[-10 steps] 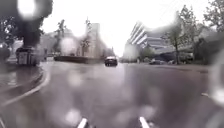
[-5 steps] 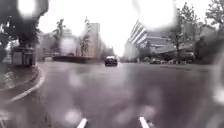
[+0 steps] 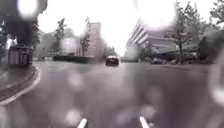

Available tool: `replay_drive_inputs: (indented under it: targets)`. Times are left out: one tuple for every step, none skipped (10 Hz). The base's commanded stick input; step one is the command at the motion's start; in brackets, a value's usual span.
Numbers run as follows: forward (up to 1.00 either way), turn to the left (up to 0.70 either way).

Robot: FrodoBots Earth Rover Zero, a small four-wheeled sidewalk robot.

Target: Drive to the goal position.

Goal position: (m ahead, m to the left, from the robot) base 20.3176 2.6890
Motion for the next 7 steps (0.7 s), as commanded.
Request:
replay_drive_inputs:
  targets:
    - [0.70,0.00]
    - [0.70,0.00]
    - [0.70,0.00]
    - [0.70,0.00]
    - [0.70,0.00]
    - [0.70,0.00]
    - [0.70,0.00]
